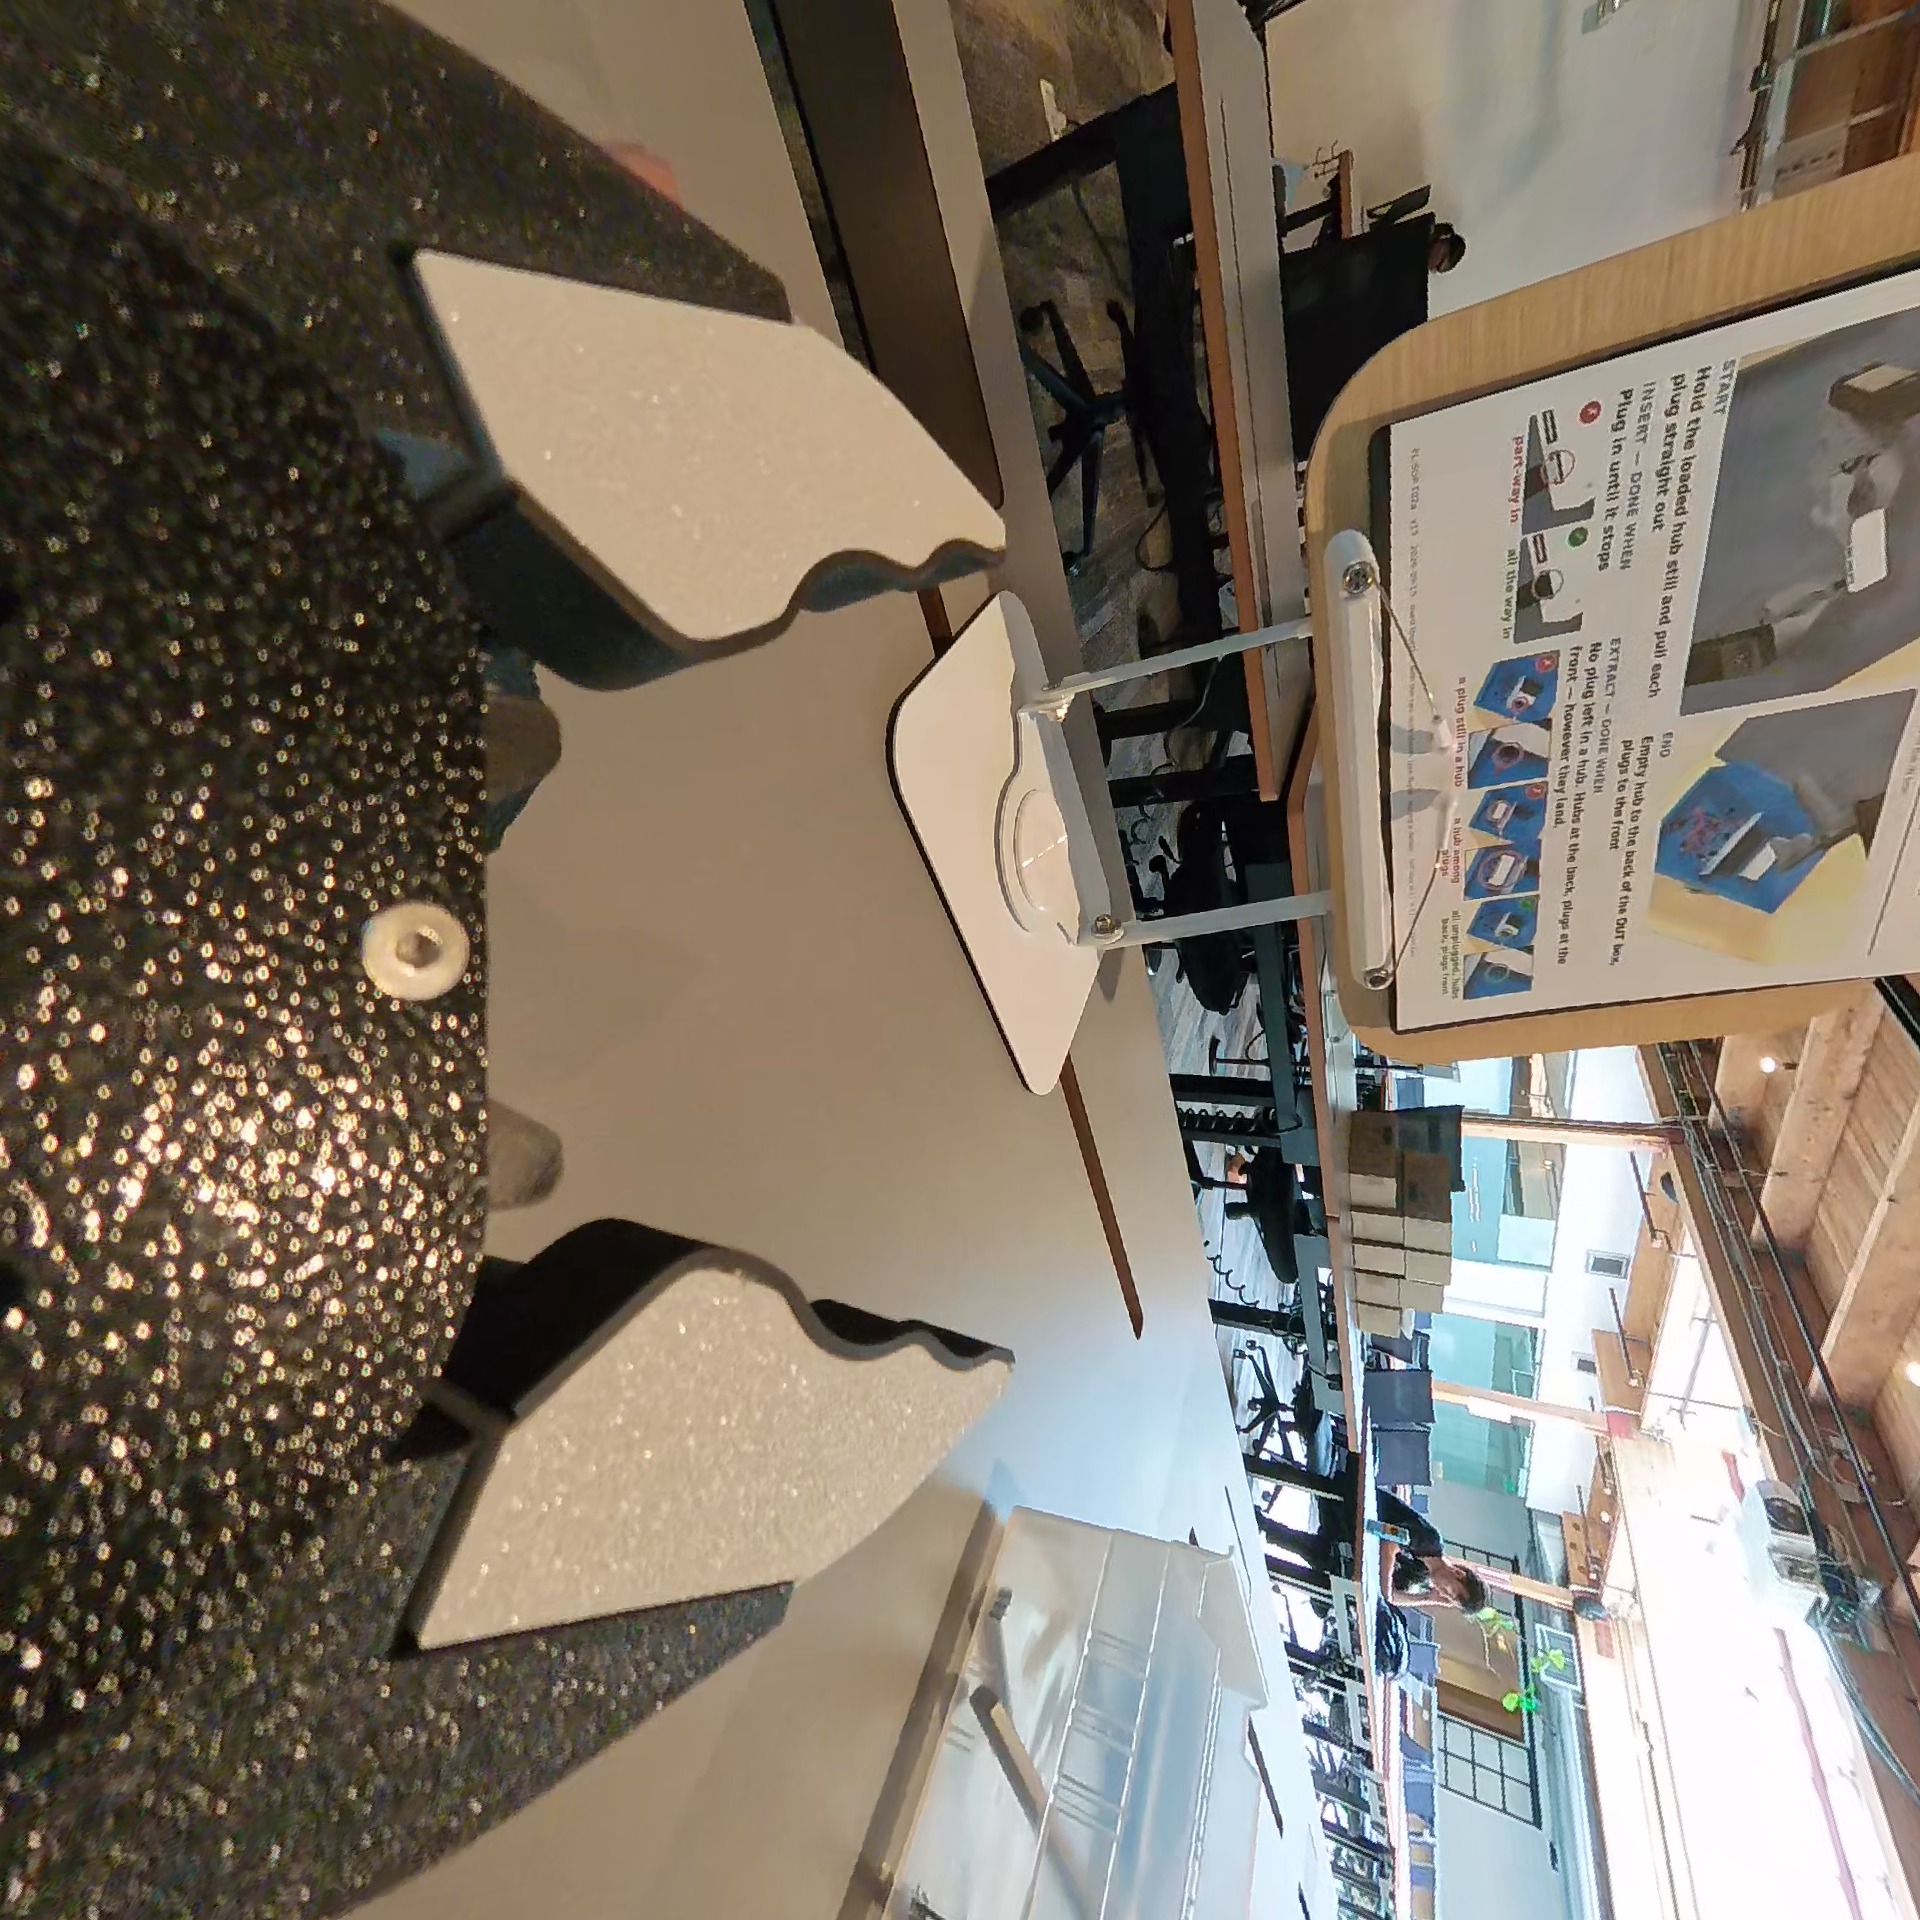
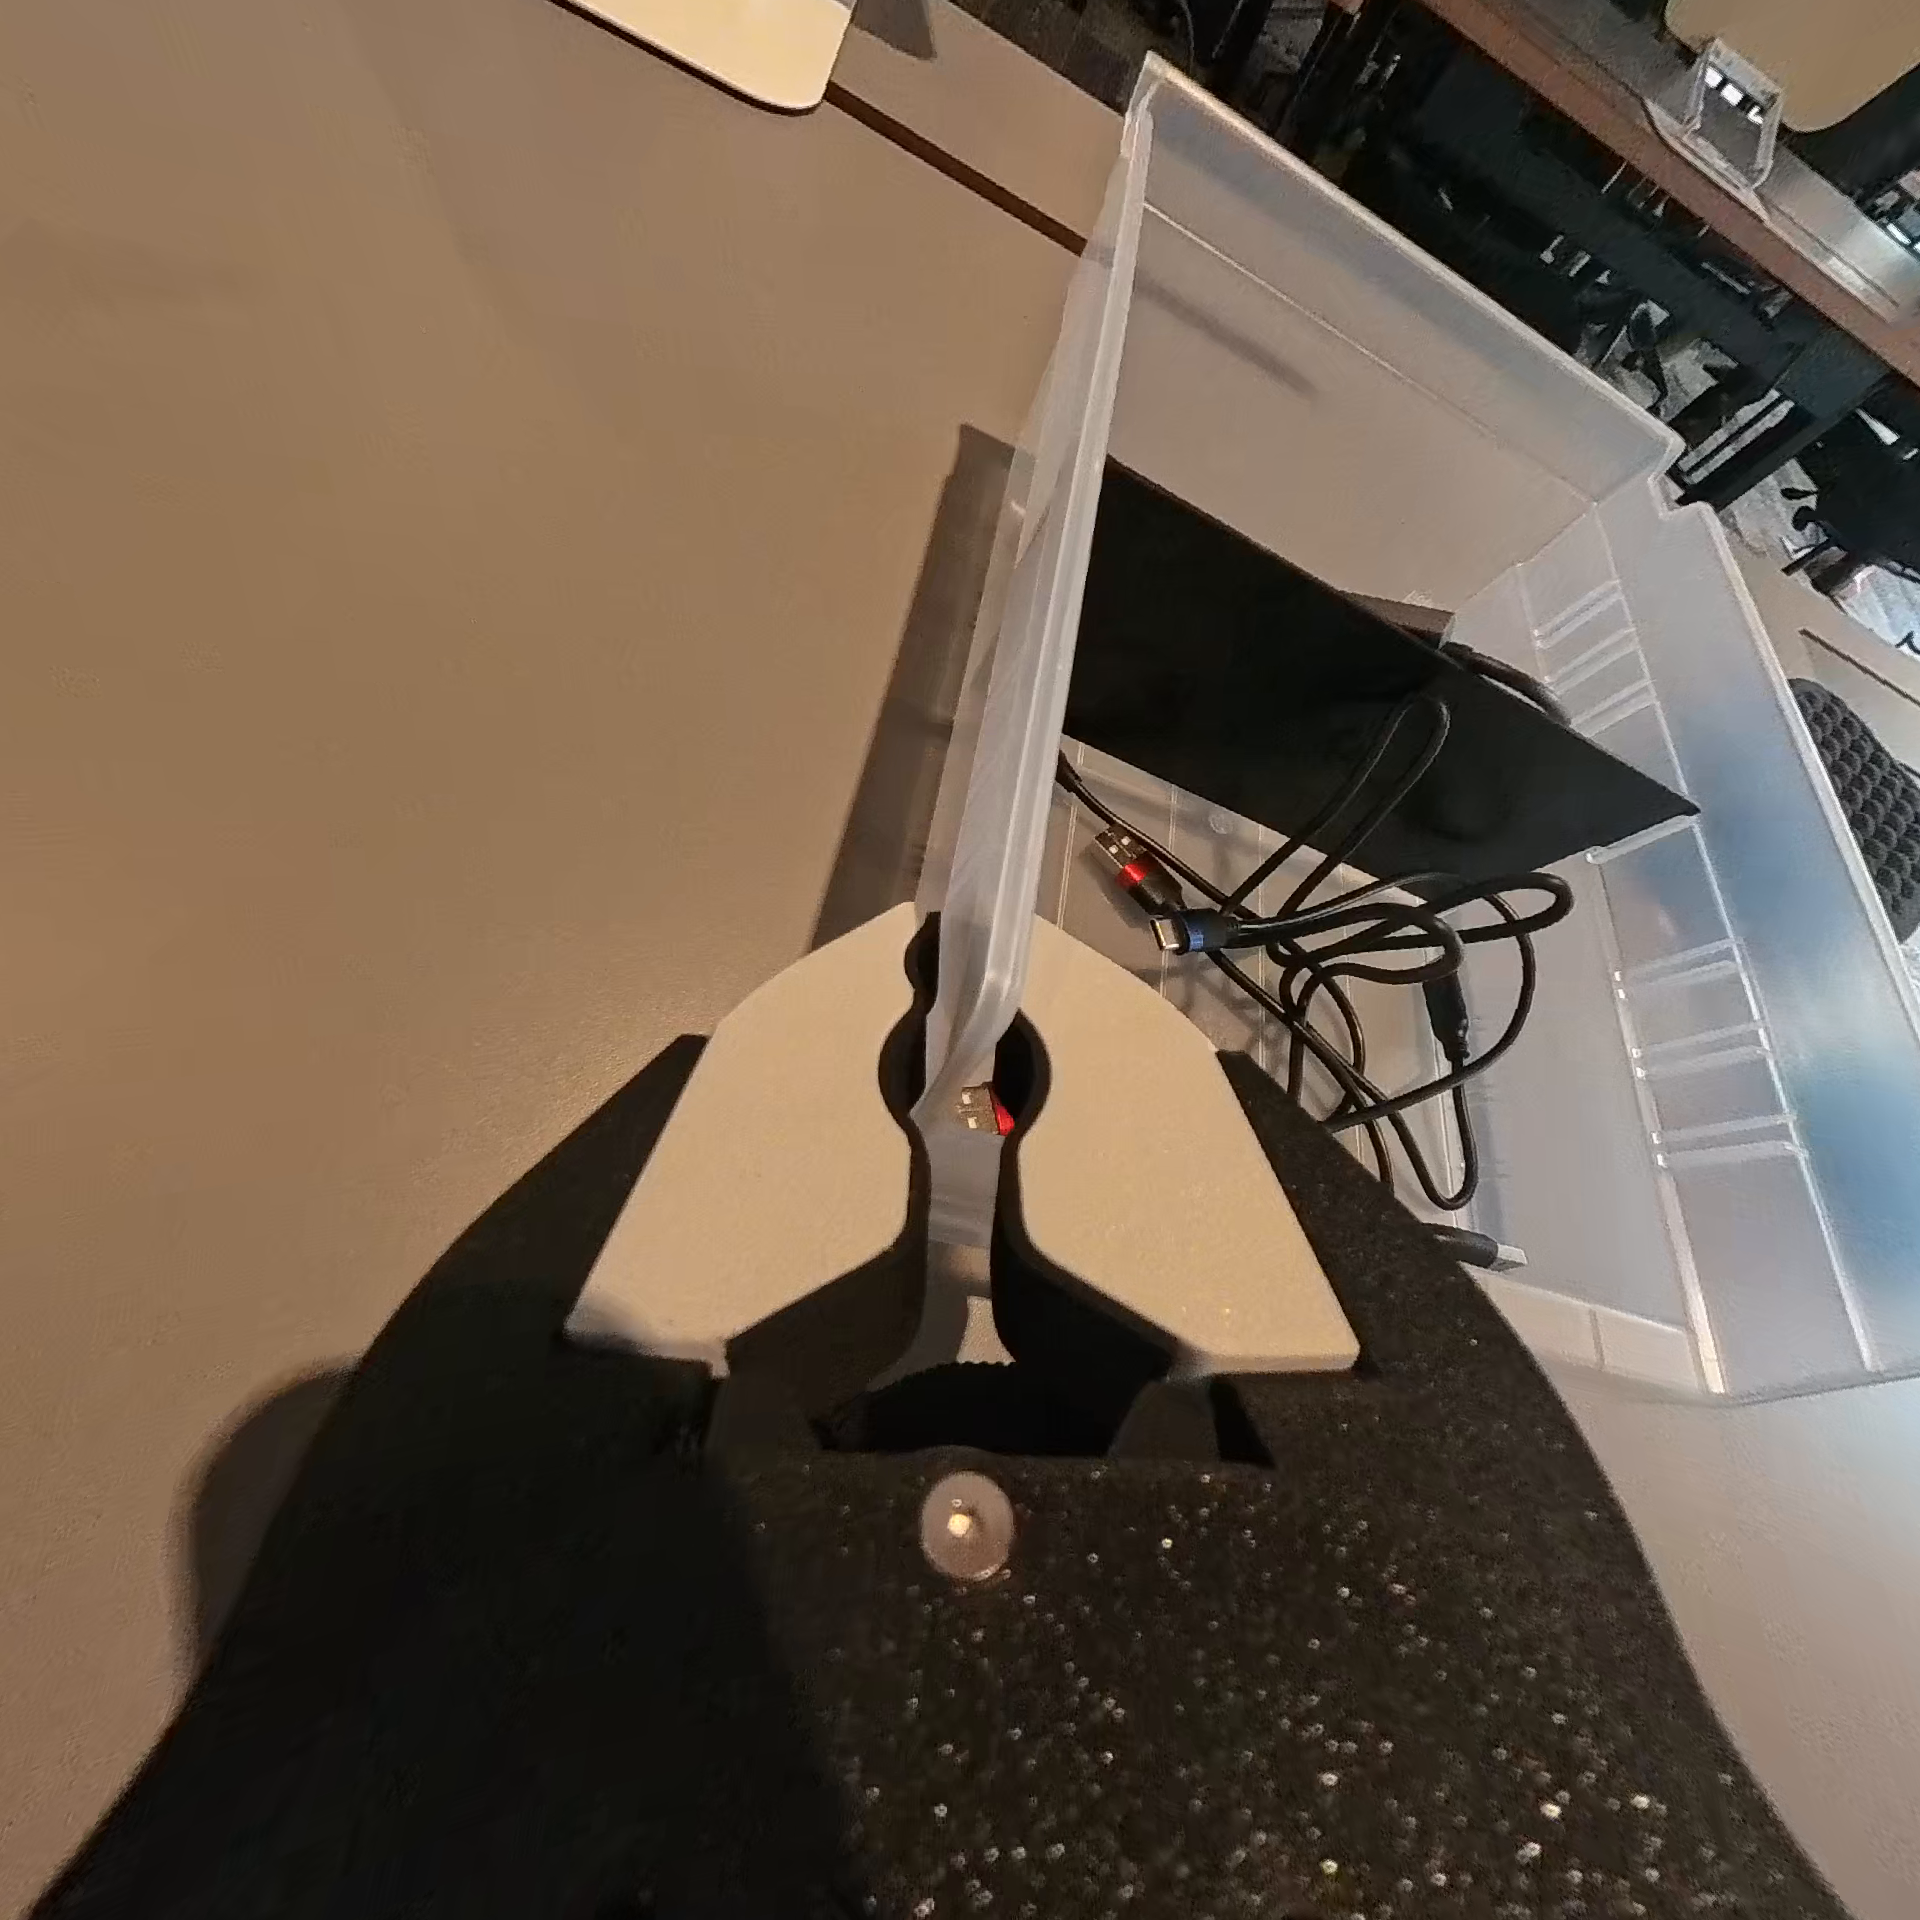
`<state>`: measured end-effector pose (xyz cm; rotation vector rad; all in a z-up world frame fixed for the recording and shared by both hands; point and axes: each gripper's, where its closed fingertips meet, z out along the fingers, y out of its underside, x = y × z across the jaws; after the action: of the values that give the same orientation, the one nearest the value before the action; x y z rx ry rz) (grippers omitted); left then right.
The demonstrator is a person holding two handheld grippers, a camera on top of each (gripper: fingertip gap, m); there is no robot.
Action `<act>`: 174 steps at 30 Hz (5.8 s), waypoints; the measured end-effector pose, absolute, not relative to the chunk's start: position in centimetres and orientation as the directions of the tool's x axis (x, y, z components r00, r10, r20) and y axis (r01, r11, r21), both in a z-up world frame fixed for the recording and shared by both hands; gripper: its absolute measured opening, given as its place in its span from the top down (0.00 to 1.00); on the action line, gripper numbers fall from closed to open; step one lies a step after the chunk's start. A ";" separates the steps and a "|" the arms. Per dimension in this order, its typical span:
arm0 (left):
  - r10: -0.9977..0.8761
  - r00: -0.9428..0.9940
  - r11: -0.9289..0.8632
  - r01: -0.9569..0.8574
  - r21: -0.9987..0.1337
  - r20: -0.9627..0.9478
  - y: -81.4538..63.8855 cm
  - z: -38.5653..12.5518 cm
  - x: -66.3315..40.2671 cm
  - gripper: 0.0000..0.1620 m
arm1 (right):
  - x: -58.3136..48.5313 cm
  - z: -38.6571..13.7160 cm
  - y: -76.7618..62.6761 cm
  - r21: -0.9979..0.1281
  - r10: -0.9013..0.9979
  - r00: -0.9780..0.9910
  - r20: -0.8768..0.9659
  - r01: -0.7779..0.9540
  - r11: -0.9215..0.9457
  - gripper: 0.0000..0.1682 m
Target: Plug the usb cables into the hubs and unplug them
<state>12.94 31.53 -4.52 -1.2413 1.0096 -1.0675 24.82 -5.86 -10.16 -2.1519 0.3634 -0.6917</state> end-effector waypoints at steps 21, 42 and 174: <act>-0.951 0.305 0.070 0.040 -0.997 -0.055 32.8 -3.5 11.4 0.23 | 24.4 -9.9 -5.7 -0.797 -0.473 0.808 0.351 -0.008 -0.604 0.96; -0.644 0.710 0.164 -0.237 -0.958 -0.286 35.1 -3.3 -11.2 0.33 | 24.0 -9.1 -4.3 -0.822 -0.430 0.830 0.355 0.058 -0.567 0.96; -0.684 0.712 -0.211 -0.398 -0.893 -0.156 40.0 -10.1 -13.1 0.49 | 12.6 -6.3 -0.5 -0.980 0.313 0.930 0.191 0.200 0.001 0.80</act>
<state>-13.07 39.97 -10.13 -1.8368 0.8477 -0.3303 12.64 -0.50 -6.26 -1.5822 -0.4082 0.0926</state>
